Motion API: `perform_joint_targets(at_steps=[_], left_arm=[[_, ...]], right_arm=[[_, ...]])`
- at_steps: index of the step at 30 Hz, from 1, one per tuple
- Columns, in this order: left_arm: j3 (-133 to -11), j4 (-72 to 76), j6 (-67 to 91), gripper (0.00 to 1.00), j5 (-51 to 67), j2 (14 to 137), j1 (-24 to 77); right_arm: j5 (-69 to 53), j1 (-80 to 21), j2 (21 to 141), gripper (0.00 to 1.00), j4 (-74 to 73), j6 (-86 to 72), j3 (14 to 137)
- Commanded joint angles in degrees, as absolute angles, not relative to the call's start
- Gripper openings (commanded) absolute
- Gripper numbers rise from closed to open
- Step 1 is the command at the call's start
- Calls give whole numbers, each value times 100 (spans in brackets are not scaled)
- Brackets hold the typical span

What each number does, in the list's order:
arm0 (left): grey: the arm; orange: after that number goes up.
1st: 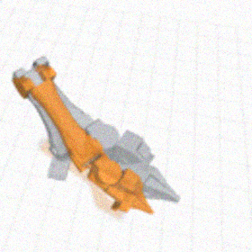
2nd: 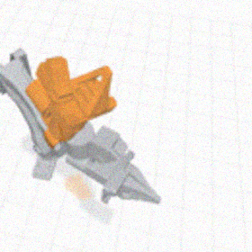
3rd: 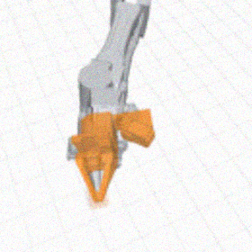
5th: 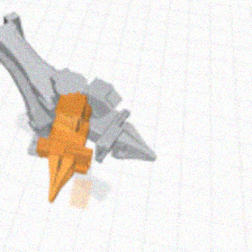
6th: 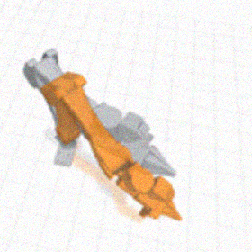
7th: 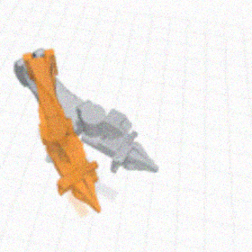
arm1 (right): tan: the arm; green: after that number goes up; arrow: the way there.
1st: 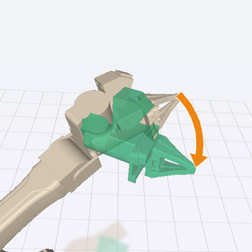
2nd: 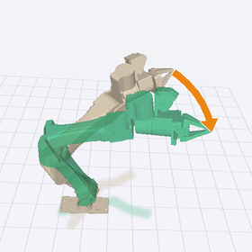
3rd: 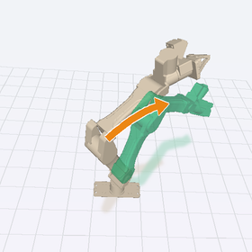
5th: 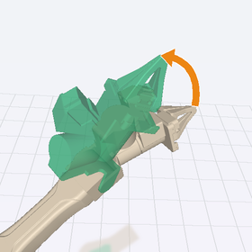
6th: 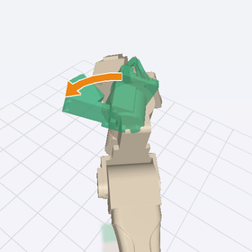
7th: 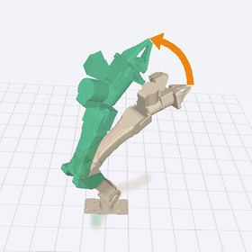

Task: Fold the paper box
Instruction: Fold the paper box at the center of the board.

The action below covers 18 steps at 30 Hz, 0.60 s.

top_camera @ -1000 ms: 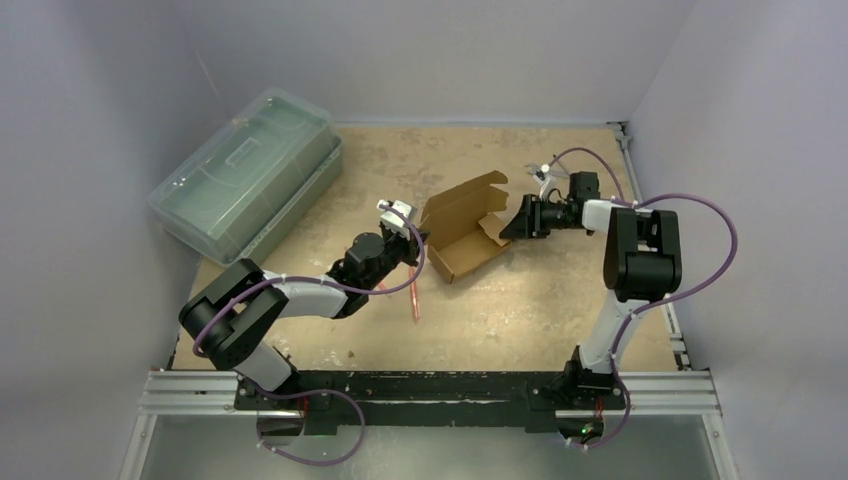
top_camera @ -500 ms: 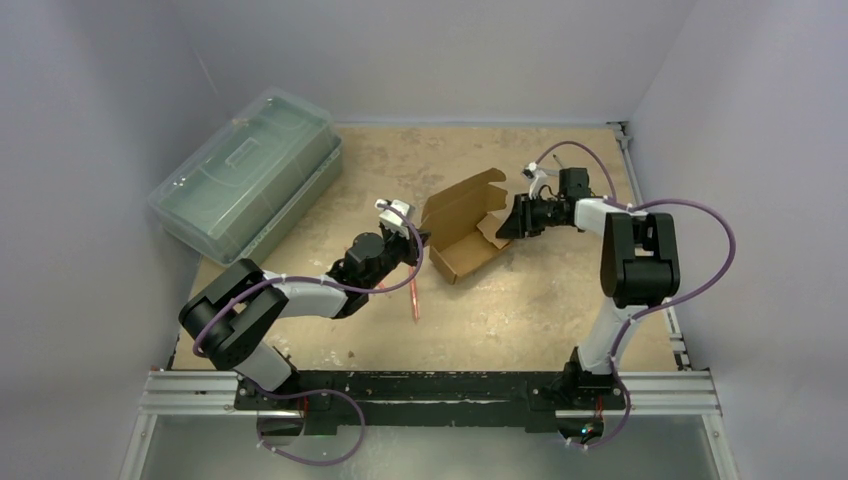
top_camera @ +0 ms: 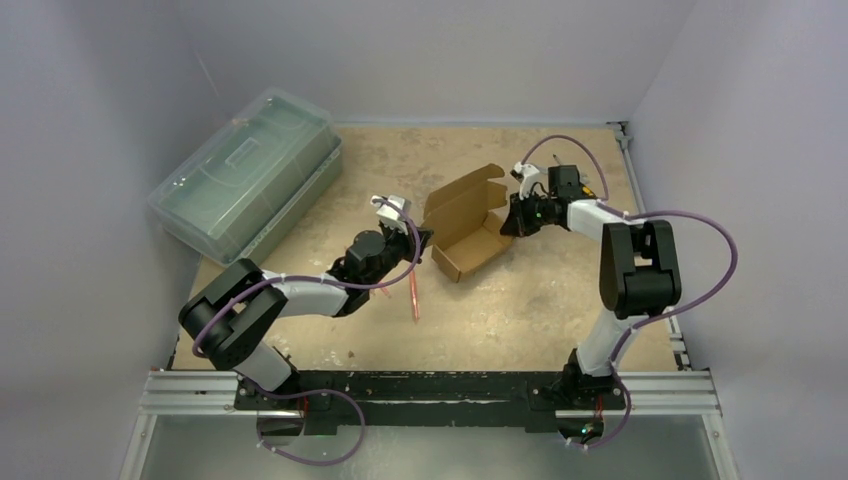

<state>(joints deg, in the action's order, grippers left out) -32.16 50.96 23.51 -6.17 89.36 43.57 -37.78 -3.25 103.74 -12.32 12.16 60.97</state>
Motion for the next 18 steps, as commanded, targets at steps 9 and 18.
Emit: perform_joint_targets(at_steps=[9, 18], left_arm=[[-3179, 5592, 2270, 0, -319, 8651, 4382], [-3042, 5923, 2012, 0, -205, 9151, 4384]], right_arm=[[-2997, -890, 9243, 13, -551, 2123, 5500], [-2779, -965, 9385, 35, -518, 2313, 5466]])
